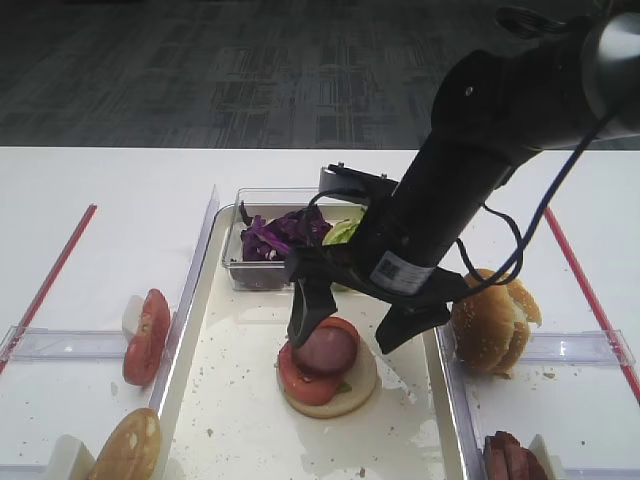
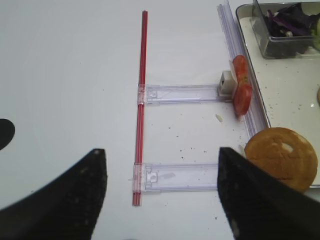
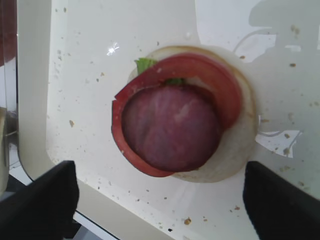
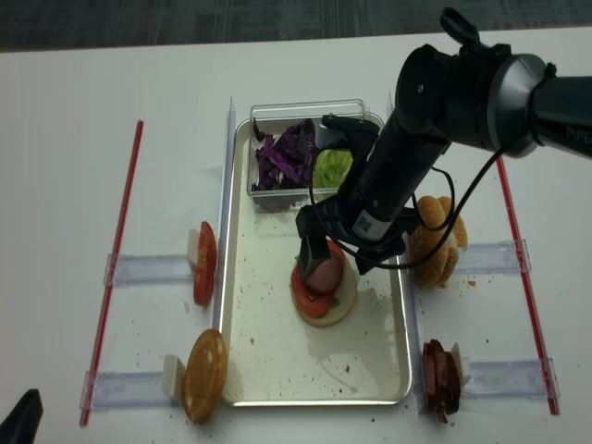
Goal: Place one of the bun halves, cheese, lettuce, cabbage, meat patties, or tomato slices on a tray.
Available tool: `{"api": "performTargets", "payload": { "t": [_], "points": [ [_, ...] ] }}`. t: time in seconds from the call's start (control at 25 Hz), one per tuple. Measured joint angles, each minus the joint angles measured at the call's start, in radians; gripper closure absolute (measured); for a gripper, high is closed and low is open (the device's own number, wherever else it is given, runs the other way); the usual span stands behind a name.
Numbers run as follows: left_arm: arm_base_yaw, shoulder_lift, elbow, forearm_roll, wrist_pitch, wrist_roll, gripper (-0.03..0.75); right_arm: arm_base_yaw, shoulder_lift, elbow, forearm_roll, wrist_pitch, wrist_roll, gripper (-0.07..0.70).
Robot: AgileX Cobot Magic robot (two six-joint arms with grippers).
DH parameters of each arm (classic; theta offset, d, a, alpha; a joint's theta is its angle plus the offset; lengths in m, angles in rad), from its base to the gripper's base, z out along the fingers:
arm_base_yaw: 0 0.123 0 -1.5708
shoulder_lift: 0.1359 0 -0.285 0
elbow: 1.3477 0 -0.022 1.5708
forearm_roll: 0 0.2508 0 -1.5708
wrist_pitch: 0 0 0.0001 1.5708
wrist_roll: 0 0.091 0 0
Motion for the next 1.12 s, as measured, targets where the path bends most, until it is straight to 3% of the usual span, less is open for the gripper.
{"api": "performTargets", "payload": {
  "t": [0.8, 1.12],
  "points": [
    [0.000, 0.000, 0.000, 0.000, 0.000, 0.000, 0.278, 0.000, -0.253, 0.000, -0.007, 0.015, 0.022, -0.046],
    [0.000, 0.000, 0.000, 0.000, 0.000, 0.000, 0.278, 0.000, -0.285, 0.000, -0.094, 0.029, 0.071, -0.046]
  ]
}}
